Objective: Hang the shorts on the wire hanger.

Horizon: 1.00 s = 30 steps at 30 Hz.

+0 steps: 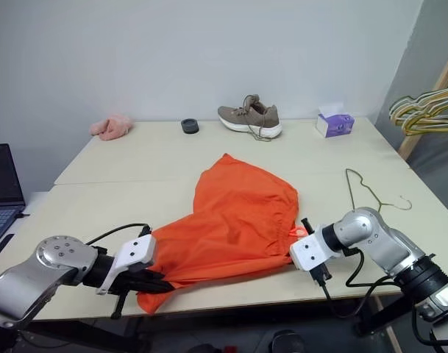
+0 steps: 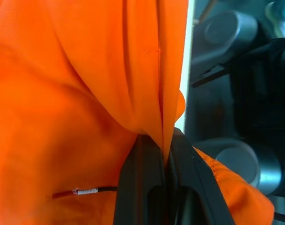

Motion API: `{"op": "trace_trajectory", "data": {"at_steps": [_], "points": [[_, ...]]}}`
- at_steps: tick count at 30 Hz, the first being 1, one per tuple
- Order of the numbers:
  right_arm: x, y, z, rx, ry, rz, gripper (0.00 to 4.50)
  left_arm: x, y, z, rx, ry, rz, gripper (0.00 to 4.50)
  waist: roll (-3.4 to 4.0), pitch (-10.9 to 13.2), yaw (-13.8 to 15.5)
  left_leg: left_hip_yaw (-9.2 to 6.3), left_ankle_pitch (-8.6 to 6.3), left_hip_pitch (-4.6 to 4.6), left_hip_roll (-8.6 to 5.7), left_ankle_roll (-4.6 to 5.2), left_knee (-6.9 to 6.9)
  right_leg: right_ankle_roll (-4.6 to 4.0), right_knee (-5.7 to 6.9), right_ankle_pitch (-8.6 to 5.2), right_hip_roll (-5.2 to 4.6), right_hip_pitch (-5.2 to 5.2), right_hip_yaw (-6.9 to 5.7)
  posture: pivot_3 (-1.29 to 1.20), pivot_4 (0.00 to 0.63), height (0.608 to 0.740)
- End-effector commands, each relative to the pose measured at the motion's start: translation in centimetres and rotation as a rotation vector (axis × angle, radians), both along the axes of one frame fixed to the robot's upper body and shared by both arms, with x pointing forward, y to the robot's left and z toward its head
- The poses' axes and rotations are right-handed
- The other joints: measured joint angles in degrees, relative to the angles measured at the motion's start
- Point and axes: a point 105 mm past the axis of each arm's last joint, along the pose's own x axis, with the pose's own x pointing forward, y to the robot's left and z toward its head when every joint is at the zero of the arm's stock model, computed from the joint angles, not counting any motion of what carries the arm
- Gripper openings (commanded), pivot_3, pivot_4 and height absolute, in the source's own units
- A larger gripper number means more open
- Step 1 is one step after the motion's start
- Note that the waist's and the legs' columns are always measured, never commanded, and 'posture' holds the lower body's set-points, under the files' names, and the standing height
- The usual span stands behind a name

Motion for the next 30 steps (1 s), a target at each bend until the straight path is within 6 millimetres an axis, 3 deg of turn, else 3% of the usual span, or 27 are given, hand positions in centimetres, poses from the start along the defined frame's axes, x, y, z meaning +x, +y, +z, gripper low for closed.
{"op": "trace_trajectory", "data": {"at_steps": [1,2,5,12,17,18,19,24,27,30], "points": [[0.3,-1.7,0.5,-0.080,-0.028,-0.009,0.00,-0.9,-0.2,0.3,-0.004,0.028,-0.034,0.03,0.00,0.0,0.0,0.00,-0.01,0.00,0.02,-0.02,0.00,0.01,-0.01,-0.01,0.02,0.00,0.01,-0.17,0.034,0.740],[0.2,-1.8,0.5,-0.093,-0.026,-0.001,0.00,-1.1,-0.4,0.2,-0.015,0.045,-0.037,0.03,0.00,0.0,0.0,0.00,-0.03,0.00,0.03,-0.04,0.00,0.01,-0.01,-0.01,0.03,-0.01,0.01,-0.17,0.034,0.740],[0.4,-1.9,0.8,-0.095,-0.059,0.008,0.00,-1.2,-0.9,0.2,-0.046,0.053,-0.021,0.64,0.01,0.0,0.0,0.01,-0.07,0.00,0.04,-0.05,-0.01,-0.15,-0.02,-0.20,0.04,-0.01,0.01,-0.18,0.034,0.740],[-0.6,-3.5,1.4,-0.156,-0.035,0.063,2.25,-2.2,-2.0,0.6,-0.116,0.103,-0.062,2.82,0.04,0.2,-0.3,0.03,-0.10,0.00,0.09,-0.10,-0.06,-0.16,-0.03,-0.24,0.09,-0.02,0.03,-0.20,0.037,0.740],[-2.2,-3.3,2.7,-0.073,0.088,-0.019,4.02,-1.2,-2.6,1.6,-0.189,0.067,-0.055,4.36,-0.03,0.4,-0.5,0.02,-0.15,0.00,0.15,-0.17,-0.14,-0.07,-0.04,-0.26,0.13,-0.02,0.00,-0.22,0.040,0.740],[-2.0,-3.2,3.3,-0.024,0.106,-0.071,4.38,-0.6,-2.9,2.0,-0.228,0.032,-0.045,4.50,-0.04,0.4,-0.5,0.03,-0.17,0.00,0.20,-0.20,-0.15,-0.08,-0.04,-0.26,0.17,-0.03,-0.01,-0.22,0.041,0.740],[-1.7,-3.1,3.8,0.023,0.117,-0.128,4.45,0.2,-3.1,2.4,-0.265,-0.007,-0.031,4.50,-0.05,0.4,-0.5,0.03,-0.18,0.00,0.22,-0.22,-0.15,-0.08,-0.04,-0.26,0.20,-0.03,-0.01,-0.22,0.040,0.740],[2.6,-5.0,6.8,0.314,0.028,-0.523,4.45,5.0,-4.3,4.9,-0.418,-0.219,0.093,4.50,-0.32,0.5,-0.6,0.04,-0.19,-0.01,0.23,-0.23,-0.12,0.00,-0.04,-0.21,0.25,-0.01,0.01,-0.24,0.043,0.740],[5.2,-8.1,8.0,0.503,-0.076,-0.830,4.45,6.4,-4.8,6.0,-0.457,-0.277,0.112,4.50,-0.52,0.6,-0.8,0.08,-0.19,-0.08,0.23,-0.24,-0.12,0.05,-0.06,-0.18,0.30,0.01,0.06,-0.24,0.046,0.740],[6.3,-11.0,8.0,0.634,-0.146,-1.086,4.45,7.2,-4.9,6.7,-0.470,-0.298,0.120,4.50,-0.47,0.6,-0.9,0.09,-0.19,-0.90,0.23,-0.23,-0.04,0.17,-0.02,-0.09,0.39,-0.55,0.09,-0.26,0.048,0.740]]}}
